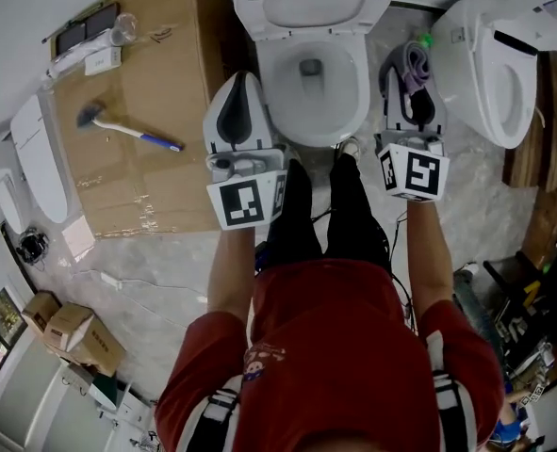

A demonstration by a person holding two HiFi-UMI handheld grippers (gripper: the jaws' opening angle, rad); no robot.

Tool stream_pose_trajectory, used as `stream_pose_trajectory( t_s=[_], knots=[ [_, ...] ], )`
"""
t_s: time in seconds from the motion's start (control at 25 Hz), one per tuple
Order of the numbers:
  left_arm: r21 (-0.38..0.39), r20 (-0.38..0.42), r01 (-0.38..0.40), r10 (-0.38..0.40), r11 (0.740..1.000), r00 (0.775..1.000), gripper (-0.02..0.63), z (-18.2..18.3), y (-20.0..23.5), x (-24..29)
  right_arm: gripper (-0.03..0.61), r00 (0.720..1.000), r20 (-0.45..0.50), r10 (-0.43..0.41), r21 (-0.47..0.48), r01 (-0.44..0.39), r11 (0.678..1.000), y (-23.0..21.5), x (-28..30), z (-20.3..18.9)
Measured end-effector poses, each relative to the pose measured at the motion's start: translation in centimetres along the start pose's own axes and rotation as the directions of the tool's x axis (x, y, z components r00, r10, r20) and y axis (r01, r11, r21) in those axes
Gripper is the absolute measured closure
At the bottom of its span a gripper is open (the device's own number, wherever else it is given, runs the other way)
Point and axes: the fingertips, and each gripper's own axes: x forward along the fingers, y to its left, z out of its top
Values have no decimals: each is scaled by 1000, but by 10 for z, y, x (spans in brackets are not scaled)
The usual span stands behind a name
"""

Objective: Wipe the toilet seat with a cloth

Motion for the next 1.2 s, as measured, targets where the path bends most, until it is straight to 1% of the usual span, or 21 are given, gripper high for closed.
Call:
stream_pose_trajectory(
  t_s=[0.2, 0.36, 0.48, 0.6, 0.76, 0.88, 1.0, 1.12, 1.2],
  knots=[
    [-13, -38, -41, 40, 999, 998, 601, -62, -5, 11, 483, 999, -38, 22, 10, -22, 1000, -10, 26, -66],
    [-41, -72, -74, 71, 996, 995, 601, -118, -5, 17, 483, 997, -73, 39, 20, -38, 999, -11, 44, -122],
    [-37, -96, -74, 70, 997, 993, 601, -160, -7, 19, 483, 994, -105, 34, 47, -29, 998, -9, 49, -162],
    [-16, -106, -75, 73, 997, 992, 601, -195, -2, 19, 482, 992, -121, 32, 59, -25, 998, -7, 59, -199],
    [22, -111, -29, 31, 999, 993, 601, -238, -3, 28, 483, 992, -125, 16, 49, -10, 999, -14, 82, -243],
    [37, -113, -10, 14, 999, 994, 601, -267, -2, 33, 483, 993, -114, 1, 44, 5, 999, -18, 102, -270],
    [36, -119, -13, 18, 999, 993, 601, -292, 2, 35, 483, 994, -108, -14, 38, 18, 999, -21, 121, -293],
    [20, -119, -19, 21, 1000, 993, 601, -306, 5, 38, 483, 994, -110, -17, 15, 18, 1000, -20, 140, -310],
    [24, -103, -12, 14, 1000, 995, 601, -309, 6, 42, 483, 993, -112, -24, -5, 24, 1000, -19, 154, -317]
  ],
)
